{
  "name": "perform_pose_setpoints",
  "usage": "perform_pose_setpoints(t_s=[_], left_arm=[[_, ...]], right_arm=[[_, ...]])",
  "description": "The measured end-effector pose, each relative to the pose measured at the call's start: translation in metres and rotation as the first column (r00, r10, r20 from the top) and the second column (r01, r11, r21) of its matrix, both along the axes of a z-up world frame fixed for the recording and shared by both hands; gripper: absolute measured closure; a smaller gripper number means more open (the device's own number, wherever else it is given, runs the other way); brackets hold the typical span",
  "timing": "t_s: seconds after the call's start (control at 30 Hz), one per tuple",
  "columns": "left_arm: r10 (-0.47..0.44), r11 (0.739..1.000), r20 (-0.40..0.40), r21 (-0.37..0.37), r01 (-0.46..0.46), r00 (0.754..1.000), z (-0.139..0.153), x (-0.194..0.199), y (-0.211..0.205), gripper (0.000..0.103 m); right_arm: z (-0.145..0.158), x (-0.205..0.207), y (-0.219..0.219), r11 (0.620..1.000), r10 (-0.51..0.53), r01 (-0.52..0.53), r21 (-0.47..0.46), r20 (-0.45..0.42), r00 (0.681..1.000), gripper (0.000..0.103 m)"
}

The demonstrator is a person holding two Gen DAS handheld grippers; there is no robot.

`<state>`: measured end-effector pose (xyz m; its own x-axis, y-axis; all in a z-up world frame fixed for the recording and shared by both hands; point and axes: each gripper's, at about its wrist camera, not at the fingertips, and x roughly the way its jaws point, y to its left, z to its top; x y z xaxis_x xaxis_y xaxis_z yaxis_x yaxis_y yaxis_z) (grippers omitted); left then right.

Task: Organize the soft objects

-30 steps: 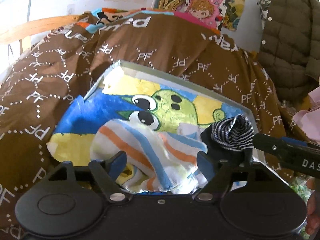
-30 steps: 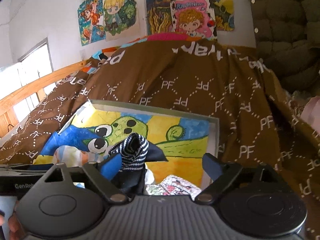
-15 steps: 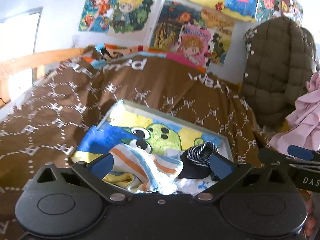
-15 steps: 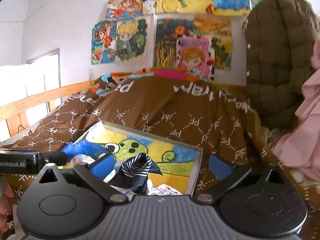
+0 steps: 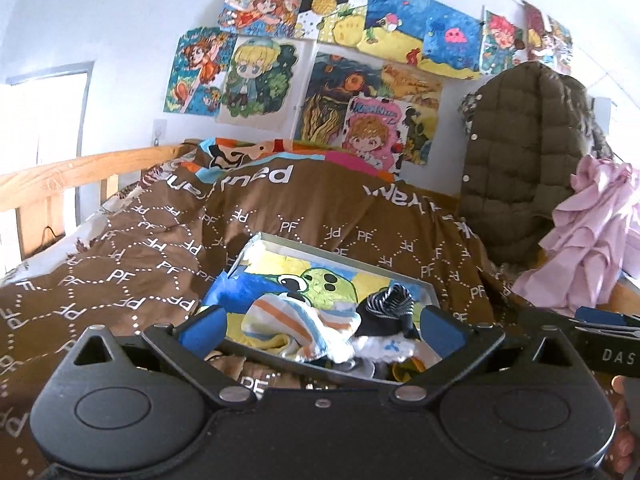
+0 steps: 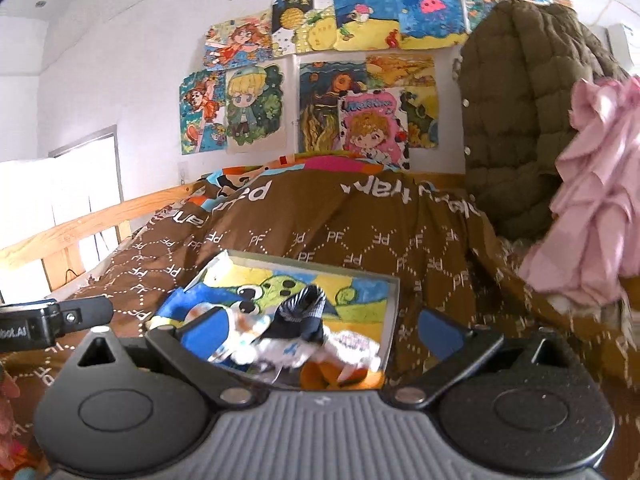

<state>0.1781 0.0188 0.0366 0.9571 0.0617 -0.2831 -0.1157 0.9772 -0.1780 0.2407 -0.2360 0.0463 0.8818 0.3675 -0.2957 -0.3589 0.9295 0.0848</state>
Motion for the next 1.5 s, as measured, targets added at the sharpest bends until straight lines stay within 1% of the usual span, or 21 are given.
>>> perform_pose_setpoints(t_s=[0.23, 0.33, 0.43, 0.57, 0.67, 0.73, 0.87, 1.0, 1.1, 1.3, 1.5], left_arm=[[-0.004, 1.0, 0.01, 0.023, 0.004, 1.0, -0.001, -0.038, -0.002, 0.001], [0.027, 0.998, 0.016, 0.05, -0.027, 1.0, -0.004, -0.051, -0.001, 0.001], [0.064, 0.994, -0.005, 0.088, -0.063, 0.998, -0.011, -0.063, 0.0, 0.001], [0.088, 0.99, 0.0, 0.108, -0.088, 0.996, -0.019, -0.079, 0.005, 0.001], [0.097, 0.988, -0.013, 0.121, -0.095, 0.995, -0.025, -0.087, 0.005, 0.001], [0.09, 0.988, -0.036, 0.131, -0.085, 0.995, -0.028, -0.091, 0.004, 0.001], [0.05, 0.986, -0.037, 0.16, -0.044, 0.998, -0.026, -0.096, 0.004, 0.001], [0.009, 0.979, -0.055, 0.202, 0.003, 0.998, -0.022, -0.1, 0.003, 0.001], [-0.006, 0.975, -0.074, 0.221, 0.022, 0.997, -0.023, -0.103, 0.005, 0.001], [-0.003, 0.977, -0.106, 0.214, 0.026, 0.994, -0.032, -0.107, 0.01, 0.001], [-0.014, 0.975, -0.146, 0.217, 0.045, 0.989, -0.043, -0.107, 0.014, 0.001]], right_arm=[[-0.007, -0.035, -0.014, 0.995, -0.078, 0.079, 0.054, -0.032, 0.996, 0.0], [-0.012, -0.047, -0.016, 0.994, -0.1, 0.102, 0.045, -0.042, 0.994, 0.0], [-0.019, -0.058, -0.013, 0.993, -0.11, 0.112, 0.025, -0.051, 0.993, 0.0], [-0.023, -0.069, -0.008, 0.994, -0.109, 0.109, 0.003, -0.046, 0.993, 0.0], [-0.025, -0.077, -0.004, 0.994, -0.105, 0.105, 0.002, -0.042, 0.994, 0.0], [-0.027, -0.082, -0.002, 0.995, -0.102, 0.102, -0.003, -0.039, 0.994, 0.0], [-0.031, -0.086, 0.001, 0.996, -0.094, 0.093, -0.016, -0.055, 0.994, 0.0], [-0.035, -0.088, 0.003, 0.996, -0.093, 0.092, -0.022, -0.07, 0.993, 0.0], [-0.038, -0.09, 0.006, 0.996, -0.089, 0.086, -0.034, -0.074, 0.993, 0.0], [-0.051, -0.098, 0.01, 0.997, -0.065, 0.061, -0.054, -0.09, 0.994, 0.0], [-0.068, -0.1, 0.015, 0.997, -0.03, 0.018, -0.081, -0.148, 0.989, 0.0]])
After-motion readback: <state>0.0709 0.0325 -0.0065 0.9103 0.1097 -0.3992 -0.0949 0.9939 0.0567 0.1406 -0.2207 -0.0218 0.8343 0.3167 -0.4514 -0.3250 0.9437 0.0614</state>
